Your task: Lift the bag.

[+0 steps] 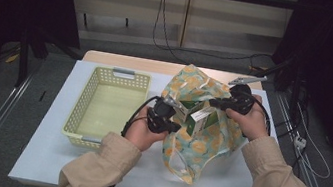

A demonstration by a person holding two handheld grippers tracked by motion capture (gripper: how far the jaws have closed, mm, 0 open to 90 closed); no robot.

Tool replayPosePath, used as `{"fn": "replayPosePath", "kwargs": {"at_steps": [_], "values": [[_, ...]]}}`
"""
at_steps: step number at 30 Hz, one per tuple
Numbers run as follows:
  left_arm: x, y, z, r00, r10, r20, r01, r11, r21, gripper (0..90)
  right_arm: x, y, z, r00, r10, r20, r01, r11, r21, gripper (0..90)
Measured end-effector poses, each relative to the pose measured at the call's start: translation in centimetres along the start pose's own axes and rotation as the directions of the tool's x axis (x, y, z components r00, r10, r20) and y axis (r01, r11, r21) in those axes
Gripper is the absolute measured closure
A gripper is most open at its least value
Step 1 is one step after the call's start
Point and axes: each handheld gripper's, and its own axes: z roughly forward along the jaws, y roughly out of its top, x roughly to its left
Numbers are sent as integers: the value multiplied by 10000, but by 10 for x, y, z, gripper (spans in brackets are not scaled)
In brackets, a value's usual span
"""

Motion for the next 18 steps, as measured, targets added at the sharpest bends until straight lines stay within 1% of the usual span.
{"fn": "replayPosePath", "kwargs": {"at_steps": [2,3,4,5,7,8,10,11,13,14,15,18], "values": [[4,14,-15,9999,7,-120,-10,9998,-216,900,0,4,-2,10000,-33,3,33,10000,-30,896],[5,18,-19,9999,-7,-129,4,9997,-258,900,0,7,-3,10000,-64,15,64,9999,-89,896],[7,25,-25,10000,-57,-50,55,9995,-306,900,-1,8,-4,10000,-55,37,55,9999,-99,896],[8,28,-28,9999,-39,-96,36,9996,-297,900,-1,10,-6,10000,-29,57,29,9999,-114,896],[6,28,-27,9993,-4,-370,0,9999,-130,900,-2,12,-7,10000,0,38,1,9998,-202,896],[7,27,-25,10000,-2,-9,2,9999,-129,900,-2,12,-7,10000,31,22,-30,9998,-194,896],[7,25,-22,10000,25,-24,-25,9999,-143,900,-2,11,-5,10000,-25,0,25,10000,-95,896],[7,25,-21,10000,-42,18,43,9998,-185,900,-2,11,-4,10000,-48,-16,48,9999,-106,896],[9,29,-24,10000,-43,-68,42,9998,-171,900,-1,11,-5,10000,-58,-7,58,9999,-94,896],[10,33,-28,9999,-83,-145,80,9997,-218,900,-1,11,-6,10000,-49,0,49,9999,-101,896],[11,37,-31,9999,-87,-134,83,9995,-292,900,-1,13,-7,10000,-51,2,51,9999,-128,896],[13,53,-45,9991,-45,-429,24,9987,-500,900,-2,17,-11,9999,-104,44,105,9997,-205,896]]}}
